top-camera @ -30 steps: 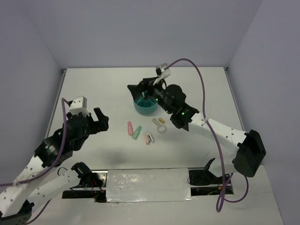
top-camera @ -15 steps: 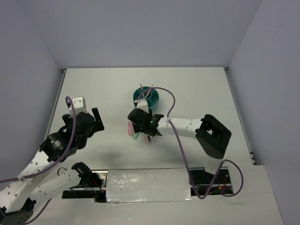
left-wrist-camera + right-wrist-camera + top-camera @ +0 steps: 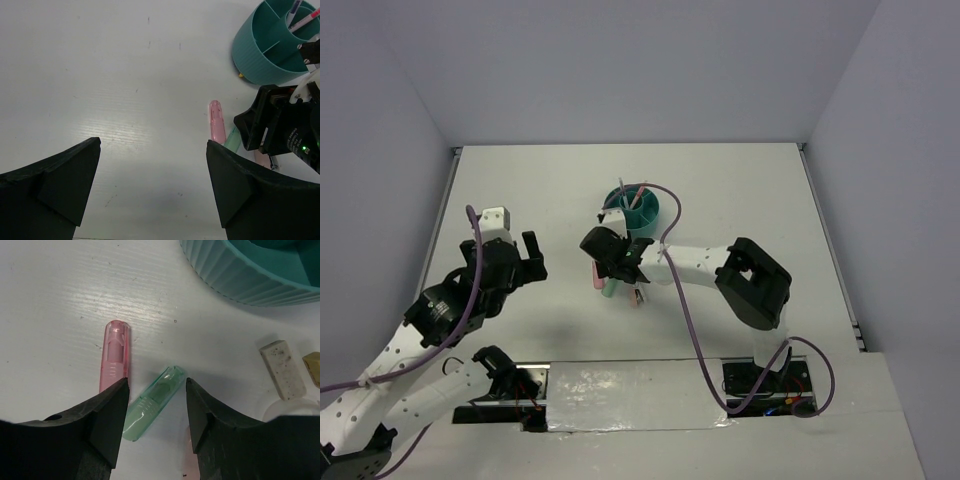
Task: Sort the stationery into containers
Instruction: Pick up the stationery from the center of the board.
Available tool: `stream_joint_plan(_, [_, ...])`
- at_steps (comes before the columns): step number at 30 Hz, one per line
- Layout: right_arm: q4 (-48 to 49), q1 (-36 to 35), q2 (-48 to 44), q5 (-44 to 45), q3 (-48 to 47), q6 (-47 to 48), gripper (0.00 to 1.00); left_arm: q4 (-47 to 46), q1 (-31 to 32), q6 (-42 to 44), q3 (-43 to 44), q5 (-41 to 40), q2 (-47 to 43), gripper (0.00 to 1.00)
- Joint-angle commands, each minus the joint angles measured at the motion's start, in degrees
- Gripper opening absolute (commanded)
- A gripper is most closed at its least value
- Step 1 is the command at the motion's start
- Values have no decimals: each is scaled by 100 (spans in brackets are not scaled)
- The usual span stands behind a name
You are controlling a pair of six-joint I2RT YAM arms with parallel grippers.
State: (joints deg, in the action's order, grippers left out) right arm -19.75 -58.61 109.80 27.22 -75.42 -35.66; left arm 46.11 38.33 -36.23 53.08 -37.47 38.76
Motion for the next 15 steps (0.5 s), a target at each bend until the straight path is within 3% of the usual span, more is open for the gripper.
stream_joint_plan(1, [-64,-1,-64,134,9,-187,56,-260,-36,151,-17,117,-97,99])
stream_joint_plan(15, [-187,-89,226,-147,247,-407,52,-348,-80,230,-35,267,-211,99])
